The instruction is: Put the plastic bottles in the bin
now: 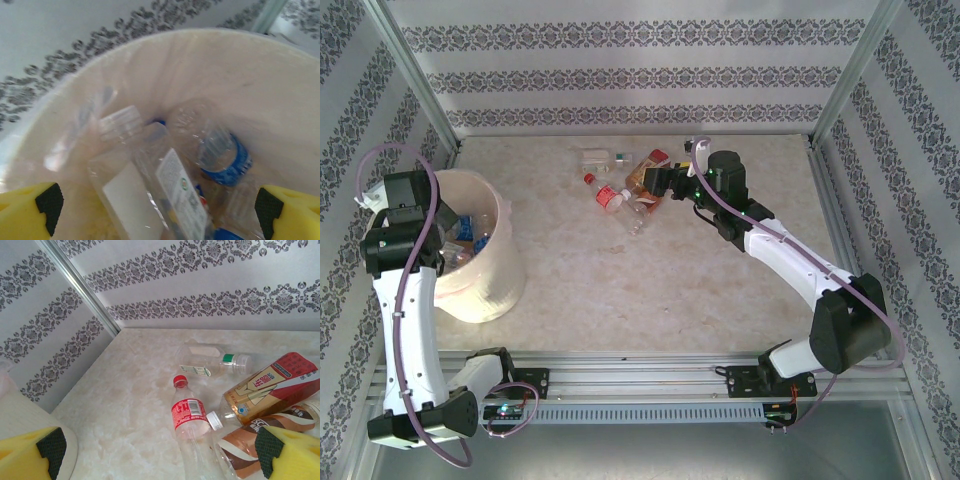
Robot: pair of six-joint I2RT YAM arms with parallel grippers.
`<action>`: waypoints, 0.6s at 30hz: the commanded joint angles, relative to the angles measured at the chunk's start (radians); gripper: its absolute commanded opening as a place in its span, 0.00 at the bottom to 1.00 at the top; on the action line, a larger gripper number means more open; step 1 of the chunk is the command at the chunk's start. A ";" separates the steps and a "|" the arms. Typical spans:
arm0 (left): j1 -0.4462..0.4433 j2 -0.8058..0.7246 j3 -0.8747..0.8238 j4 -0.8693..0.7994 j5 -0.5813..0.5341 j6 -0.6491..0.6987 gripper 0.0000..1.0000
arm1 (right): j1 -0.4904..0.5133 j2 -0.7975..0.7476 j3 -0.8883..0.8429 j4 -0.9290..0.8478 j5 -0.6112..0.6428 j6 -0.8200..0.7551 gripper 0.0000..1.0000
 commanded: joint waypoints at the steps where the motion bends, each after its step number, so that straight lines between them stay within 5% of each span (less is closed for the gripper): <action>1: 0.007 -0.006 0.025 0.061 0.189 0.007 1.00 | 0.002 0.021 0.033 0.008 -0.011 0.006 0.98; 4: -0.025 -0.006 0.027 0.121 0.338 -0.005 1.00 | -0.002 0.031 0.034 0.013 0.014 0.038 0.98; 12: -0.379 0.045 0.041 0.349 0.368 0.005 1.00 | -0.056 0.039 -0.020 -0.018 0.171 0.199 0.98; 18: -0.534 0.163 0.002 0.556 0.465 0.012 1.00 | -0.071 0.092 0.001 -0.144 0.222 0.213 0.98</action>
